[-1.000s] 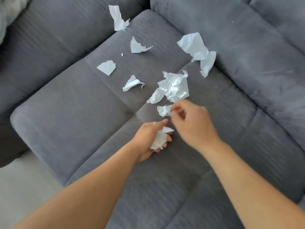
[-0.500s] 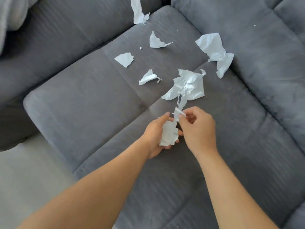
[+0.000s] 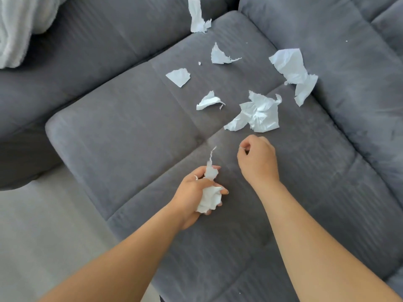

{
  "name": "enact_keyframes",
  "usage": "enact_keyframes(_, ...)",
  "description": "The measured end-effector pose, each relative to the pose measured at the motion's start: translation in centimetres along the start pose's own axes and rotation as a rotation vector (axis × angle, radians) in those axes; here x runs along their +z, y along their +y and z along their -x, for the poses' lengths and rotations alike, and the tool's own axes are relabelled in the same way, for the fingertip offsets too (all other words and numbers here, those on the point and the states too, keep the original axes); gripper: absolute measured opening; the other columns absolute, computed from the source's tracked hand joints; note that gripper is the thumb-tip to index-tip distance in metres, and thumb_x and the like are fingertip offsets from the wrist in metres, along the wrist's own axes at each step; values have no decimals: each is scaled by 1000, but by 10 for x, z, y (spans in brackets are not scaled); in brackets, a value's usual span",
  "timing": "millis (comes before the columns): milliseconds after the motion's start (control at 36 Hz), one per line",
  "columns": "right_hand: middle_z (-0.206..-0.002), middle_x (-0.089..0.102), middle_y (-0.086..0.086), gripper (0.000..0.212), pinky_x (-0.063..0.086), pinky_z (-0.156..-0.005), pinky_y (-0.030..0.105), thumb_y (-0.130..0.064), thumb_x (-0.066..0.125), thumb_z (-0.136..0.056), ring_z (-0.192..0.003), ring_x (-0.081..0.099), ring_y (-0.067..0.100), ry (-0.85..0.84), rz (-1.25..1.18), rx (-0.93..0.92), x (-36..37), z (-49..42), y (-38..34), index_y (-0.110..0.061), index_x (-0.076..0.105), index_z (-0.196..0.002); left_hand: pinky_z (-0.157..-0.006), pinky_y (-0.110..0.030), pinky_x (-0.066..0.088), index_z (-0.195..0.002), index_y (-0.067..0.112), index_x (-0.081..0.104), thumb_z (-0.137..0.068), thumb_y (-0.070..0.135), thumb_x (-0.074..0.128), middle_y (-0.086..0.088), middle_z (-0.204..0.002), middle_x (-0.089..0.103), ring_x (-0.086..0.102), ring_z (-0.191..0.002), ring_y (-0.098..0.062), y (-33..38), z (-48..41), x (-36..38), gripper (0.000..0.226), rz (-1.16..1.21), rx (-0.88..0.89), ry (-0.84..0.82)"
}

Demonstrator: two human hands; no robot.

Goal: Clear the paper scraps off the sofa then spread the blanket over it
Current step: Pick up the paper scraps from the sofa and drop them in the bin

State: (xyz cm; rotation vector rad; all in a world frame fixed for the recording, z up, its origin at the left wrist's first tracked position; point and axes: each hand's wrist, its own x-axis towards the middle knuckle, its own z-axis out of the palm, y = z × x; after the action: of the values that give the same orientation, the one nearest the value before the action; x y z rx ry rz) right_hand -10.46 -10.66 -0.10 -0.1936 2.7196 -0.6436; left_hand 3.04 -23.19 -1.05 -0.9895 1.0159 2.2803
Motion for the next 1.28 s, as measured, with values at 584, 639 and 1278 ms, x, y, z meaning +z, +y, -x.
enact_keyframes(584, -75, 60, -12, 33, 49, -72, 31, -25, 58, -86, -80, 58, 6, -117, -183, -142, -9, 5, -36, -37, 60, -116, -46, -22, 37, -65, 13, 66, -69, 11, 53, -18, -93, 75, 65, -61, -27, -1, 12, -24, 14, 13, -53, -8)
enact_keyframes(639, -89, 60, -12, 54, 50, -77, 38, -14, 50, -86, -94, 58, 14, -106, -110, -102, -10, -20, -34, -37, 44, -135, -45, -23, 35, -62, 13, 58, -60, 12, 56, -19, -84, 71, 61, -59, -27, 1, 12, -25, 3, 21, -89, -25)
enact_keyframes(1278, -83, 66, -15, 19, 44, -69, 13, -23, 64, -86, -74, 59, -2, -459, -299, -170, -7, 28, -89, -33, 72, -100, -41, -20, 30, -88, 14, 65, -93, 32, 63, -2, -64, 61, 56, -48, -13, 75, 18, -39, 19, -43, -89, 171)
